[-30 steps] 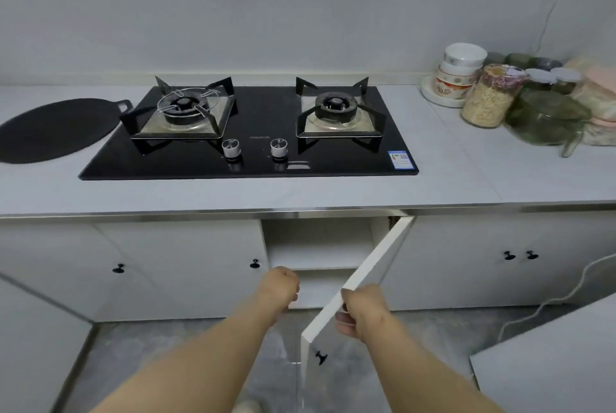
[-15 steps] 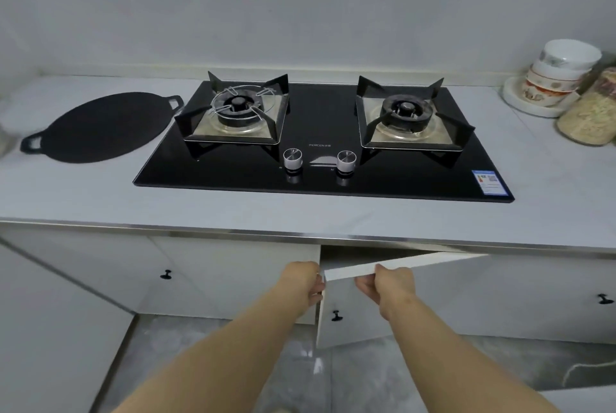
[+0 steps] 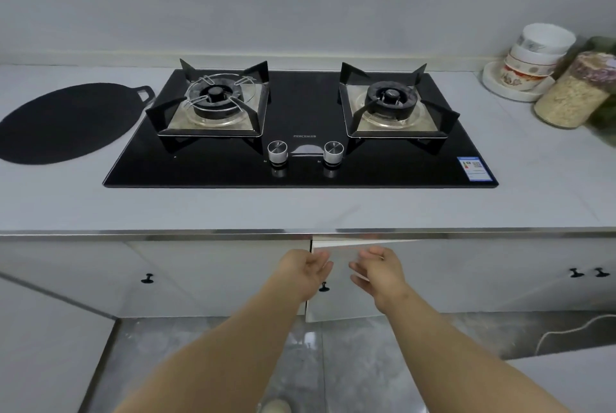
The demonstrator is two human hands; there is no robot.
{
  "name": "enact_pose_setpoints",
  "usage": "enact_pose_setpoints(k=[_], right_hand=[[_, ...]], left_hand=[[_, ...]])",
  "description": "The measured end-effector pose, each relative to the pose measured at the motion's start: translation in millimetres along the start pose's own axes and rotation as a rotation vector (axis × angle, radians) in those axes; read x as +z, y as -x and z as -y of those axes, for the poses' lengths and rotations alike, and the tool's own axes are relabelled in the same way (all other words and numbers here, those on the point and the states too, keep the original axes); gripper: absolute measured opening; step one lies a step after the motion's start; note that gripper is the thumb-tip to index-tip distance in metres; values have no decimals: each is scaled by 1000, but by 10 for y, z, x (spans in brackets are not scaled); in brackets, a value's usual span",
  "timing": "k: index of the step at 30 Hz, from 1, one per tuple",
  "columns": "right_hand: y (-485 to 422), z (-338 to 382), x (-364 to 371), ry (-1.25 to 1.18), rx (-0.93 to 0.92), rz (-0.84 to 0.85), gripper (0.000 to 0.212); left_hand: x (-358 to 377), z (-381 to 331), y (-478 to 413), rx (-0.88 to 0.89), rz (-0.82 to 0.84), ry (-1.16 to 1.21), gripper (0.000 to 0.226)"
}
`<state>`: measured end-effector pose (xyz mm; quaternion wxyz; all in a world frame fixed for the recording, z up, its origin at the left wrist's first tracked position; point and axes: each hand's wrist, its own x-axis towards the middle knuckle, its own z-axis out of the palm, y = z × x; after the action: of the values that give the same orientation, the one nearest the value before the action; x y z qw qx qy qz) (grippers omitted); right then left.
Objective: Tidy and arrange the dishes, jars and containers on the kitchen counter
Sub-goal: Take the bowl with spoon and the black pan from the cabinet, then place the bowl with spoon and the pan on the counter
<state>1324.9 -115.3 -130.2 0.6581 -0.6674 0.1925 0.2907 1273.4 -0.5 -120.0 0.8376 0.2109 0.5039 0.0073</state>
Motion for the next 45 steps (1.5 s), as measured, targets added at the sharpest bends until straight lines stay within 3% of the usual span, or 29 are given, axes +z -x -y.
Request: enact_pose_setpoints(k=[6,9,12,15,25,31,36,45], right_hand=[[29,76,11,33,25,36,43],[64,105,3,1,50,50,40],[76,118,-22,-17,70,56,39],[89,108,-56,-13,80,49,35],[211,194,-216,25,102,78,13],[358,390,-603,-36,41,22,16],[627,718,-1351,-96,-93,-113,11],[1297,1408,-2775,-162,-376,-400,7]], left_hand=[[23,9,-49,23,58,-44,17],[11,7,-23,36,91,-100,10],[-9,2,0,70,98,-108,30],[-21,28,23,91,101,-178,36],[139,137,250,148,69,-646,22],[561,357,468,229,180,-887,26],[1272,742,843,343,324,-1063,27],[2398,1472,1735,522,689,-1137,13]])
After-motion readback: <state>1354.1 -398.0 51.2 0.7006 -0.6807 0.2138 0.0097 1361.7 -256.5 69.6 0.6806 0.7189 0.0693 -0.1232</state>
